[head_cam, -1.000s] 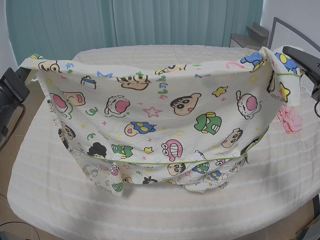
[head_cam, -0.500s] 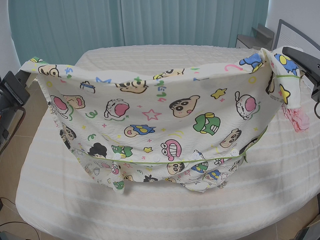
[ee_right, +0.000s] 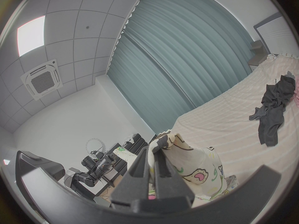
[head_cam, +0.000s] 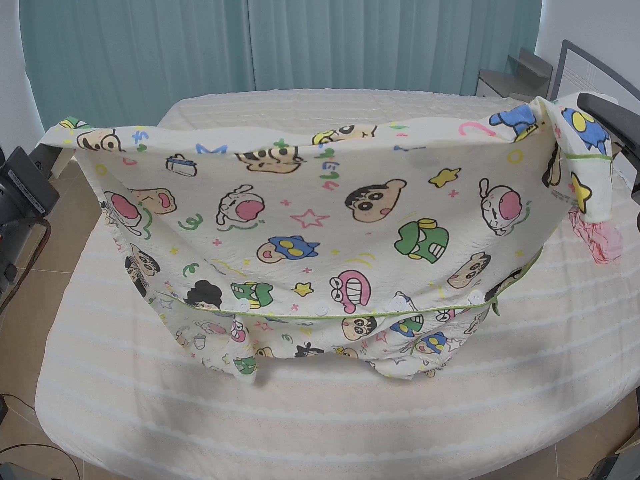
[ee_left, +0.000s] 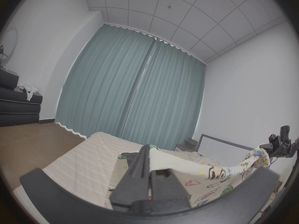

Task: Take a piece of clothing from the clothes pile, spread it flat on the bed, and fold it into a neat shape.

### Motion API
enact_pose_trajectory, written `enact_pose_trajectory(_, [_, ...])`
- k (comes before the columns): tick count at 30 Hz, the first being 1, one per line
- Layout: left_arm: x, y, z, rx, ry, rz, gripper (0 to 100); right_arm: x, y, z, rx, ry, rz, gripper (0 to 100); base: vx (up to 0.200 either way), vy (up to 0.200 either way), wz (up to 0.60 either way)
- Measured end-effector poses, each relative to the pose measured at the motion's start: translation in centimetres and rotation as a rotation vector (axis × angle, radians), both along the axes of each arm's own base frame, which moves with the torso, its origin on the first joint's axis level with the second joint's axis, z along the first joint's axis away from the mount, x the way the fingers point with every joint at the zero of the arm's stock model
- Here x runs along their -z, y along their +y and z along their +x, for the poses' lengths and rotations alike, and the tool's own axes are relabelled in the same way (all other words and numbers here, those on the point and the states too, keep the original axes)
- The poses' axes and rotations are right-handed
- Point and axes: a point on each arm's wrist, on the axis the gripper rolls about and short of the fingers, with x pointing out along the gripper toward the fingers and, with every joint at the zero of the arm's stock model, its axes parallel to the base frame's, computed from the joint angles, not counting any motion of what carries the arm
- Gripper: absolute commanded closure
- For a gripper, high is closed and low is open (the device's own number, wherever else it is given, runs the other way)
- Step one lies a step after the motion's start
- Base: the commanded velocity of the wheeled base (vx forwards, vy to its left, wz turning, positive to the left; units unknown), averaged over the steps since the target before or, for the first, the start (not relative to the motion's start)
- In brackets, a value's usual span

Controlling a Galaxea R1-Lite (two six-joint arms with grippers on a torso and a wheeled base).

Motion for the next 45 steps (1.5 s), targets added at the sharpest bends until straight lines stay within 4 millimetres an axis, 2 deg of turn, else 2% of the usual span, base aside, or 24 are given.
enact_pose_trajectory(13, [0.5, 0.5, -1.1, 0.007, -0.005, 0.0, 100, 1.2, -1.2, -2.0, -0.004, -0.036, -0.035, 100, -0.2, 0.0, 0.0])
enact_pose_trajectory(19, [0.9, 0.9, -1.8, -0.002, -0.015, 0.038, 100, 1.0, -1.7, -3.1, -0.019, -0.066, -0.02, 100, -0.2, 0.0, 0.0])
enact_pose_trajectory(25, [1.8, 1.2, -2.4, -0.006, -0.003, 0.063, 100, 1.2, -1.9, -3.5, -0.031, -0.066, -0.021, 100, 0.0, 0.0, 0.0])
enact_pose_trajectory(35, [4.4, 1.3, -2.6, 0.0, 0.072, 0.104, 100, 2.9, -1.3, -2.6, -0.03, -0.001, -0.063, 100, 0.0, 0.0, 0.0])
enact_pose_trajectory(45, [6.9, 0.5, -1.1, 0.001, 0.192, 0.165, 100, 5.1, -0.3, -0.2, 0.002, 0.092, -0.121, 100, 0.04, 0.0, 0.0])
